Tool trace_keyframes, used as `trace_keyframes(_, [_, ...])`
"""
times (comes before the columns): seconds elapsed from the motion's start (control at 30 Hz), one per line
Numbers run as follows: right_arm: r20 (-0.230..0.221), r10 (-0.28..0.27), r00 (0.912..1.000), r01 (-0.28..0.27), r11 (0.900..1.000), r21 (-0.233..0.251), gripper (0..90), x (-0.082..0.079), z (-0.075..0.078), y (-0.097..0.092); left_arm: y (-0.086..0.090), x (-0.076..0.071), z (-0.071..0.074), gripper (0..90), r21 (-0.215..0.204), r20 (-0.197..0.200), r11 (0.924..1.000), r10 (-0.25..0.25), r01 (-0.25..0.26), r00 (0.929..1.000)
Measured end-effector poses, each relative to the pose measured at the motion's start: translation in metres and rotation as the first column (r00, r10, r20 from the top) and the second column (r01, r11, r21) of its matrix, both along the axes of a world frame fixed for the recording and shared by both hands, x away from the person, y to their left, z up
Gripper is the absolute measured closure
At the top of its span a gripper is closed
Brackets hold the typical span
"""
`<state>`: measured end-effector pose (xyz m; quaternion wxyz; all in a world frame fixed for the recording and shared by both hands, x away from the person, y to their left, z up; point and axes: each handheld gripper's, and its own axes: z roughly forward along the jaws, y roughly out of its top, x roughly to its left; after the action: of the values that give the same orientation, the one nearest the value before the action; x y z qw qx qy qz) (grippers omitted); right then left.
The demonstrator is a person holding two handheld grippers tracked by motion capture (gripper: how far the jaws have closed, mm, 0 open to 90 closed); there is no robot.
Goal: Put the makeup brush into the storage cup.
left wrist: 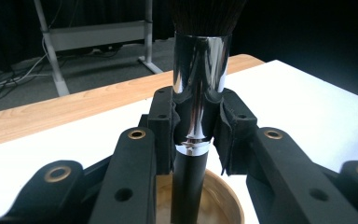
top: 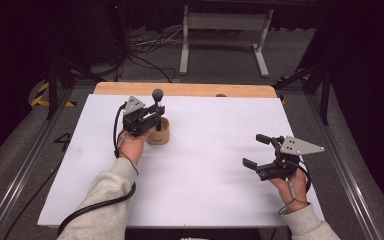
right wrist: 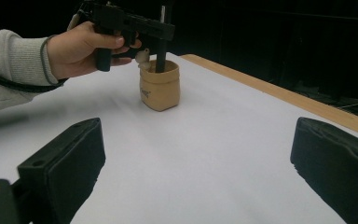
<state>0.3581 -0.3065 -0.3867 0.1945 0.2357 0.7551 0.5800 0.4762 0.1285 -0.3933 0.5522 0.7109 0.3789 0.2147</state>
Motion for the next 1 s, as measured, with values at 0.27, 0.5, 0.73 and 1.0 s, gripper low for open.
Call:
trace_keyframes(0.27, [0.001,0.005,1.0000,-0.005,0.9999,0.012,3.0,0.001,0.001,-0.001,0.009,-0.002,0.001,48.9,-0.072,-0.023,0.9970,-0.030,0.029,0.9993])
trace_keyframes(0.5, [0.005,-0.006,1.0000,0.006,0.9999,0.011,2.7,0.000,0.001,-0.003,0.019,-0.009,0.006,20.8,-0.121,0.029,0.9852,-0.119,0.122,0.9925])
trace_keyframes(0.73, [0.004,-0.011,0.9999,0.011,0.9999,0.010,2.3,0.001,0.001,-0.005,0.028,-0.024,0.017,6.7,-0.130,0.067,0.9671,-0.211,0.219,0.9751])
trace_keyframes(1.0, [0.005,-0.010,0.9999,0.010,0.9998,0.016,2.0,0.002,-0.001,-0.006,0.041,-0.045,0.025,4.7,-0.123,0.096,0.9537,-0.264,0.275,0.9597])
